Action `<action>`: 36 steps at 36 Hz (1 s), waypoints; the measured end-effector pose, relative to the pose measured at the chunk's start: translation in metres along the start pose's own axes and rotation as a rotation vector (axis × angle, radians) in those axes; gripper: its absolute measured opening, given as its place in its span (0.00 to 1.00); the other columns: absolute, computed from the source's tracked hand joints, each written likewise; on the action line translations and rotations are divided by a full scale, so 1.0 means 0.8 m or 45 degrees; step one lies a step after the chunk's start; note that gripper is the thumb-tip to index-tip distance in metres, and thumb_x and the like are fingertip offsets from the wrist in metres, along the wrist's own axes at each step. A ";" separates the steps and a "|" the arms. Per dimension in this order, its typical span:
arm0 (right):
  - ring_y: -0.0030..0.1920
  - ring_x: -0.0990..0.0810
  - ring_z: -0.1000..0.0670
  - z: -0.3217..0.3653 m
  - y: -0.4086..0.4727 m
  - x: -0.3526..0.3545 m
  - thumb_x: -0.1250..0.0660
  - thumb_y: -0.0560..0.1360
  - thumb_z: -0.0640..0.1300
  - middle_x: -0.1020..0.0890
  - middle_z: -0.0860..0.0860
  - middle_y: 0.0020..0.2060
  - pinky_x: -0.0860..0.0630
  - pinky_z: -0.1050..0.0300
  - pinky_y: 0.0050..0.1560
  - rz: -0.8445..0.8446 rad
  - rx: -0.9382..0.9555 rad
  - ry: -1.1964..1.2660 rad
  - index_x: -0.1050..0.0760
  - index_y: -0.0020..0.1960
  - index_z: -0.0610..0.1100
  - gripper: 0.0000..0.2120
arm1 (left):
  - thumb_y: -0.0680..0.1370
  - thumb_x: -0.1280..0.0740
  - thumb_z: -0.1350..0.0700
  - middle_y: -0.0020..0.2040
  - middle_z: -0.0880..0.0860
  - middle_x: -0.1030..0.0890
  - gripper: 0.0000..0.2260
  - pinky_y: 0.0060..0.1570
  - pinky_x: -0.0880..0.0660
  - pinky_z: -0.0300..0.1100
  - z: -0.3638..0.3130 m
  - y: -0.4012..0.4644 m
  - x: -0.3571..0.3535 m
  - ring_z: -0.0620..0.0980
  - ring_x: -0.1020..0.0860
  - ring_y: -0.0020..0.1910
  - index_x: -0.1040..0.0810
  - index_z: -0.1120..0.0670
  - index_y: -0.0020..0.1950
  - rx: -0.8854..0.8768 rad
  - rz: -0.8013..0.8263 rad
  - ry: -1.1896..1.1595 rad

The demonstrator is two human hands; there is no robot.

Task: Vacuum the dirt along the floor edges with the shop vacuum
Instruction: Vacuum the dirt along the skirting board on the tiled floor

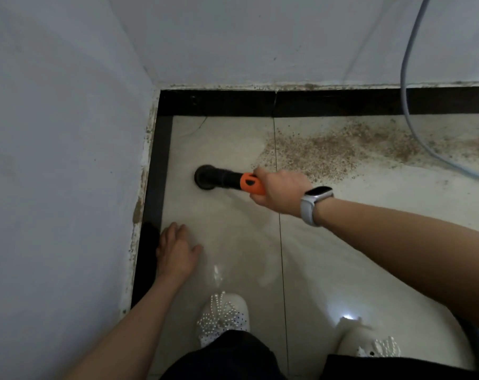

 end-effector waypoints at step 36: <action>0.35 0.26 0.46 -0.112 -0.061 0.026 0.40 0.78 0.55 0.26 0.50 0.37 0.29 0.55 0.35 -0.043 -0.277 -0.074 0.34 0.62 0.47 0.17 | 0.72 0.31 0.39 0.77 0.52 0.69 0.48 0.72 0.50 0.64 -0.131 0.025 -0.032 0.60 0.65 0.76 0.63 0.45 0.78 -0.177 0.350 0.366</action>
Point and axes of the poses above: each hand's wrist, its own y-axis towards the middle knuckle, its own x-axis out of the back of the hand, z = x × y, the point moved 5 cm from there along y, towards the middle knuckle
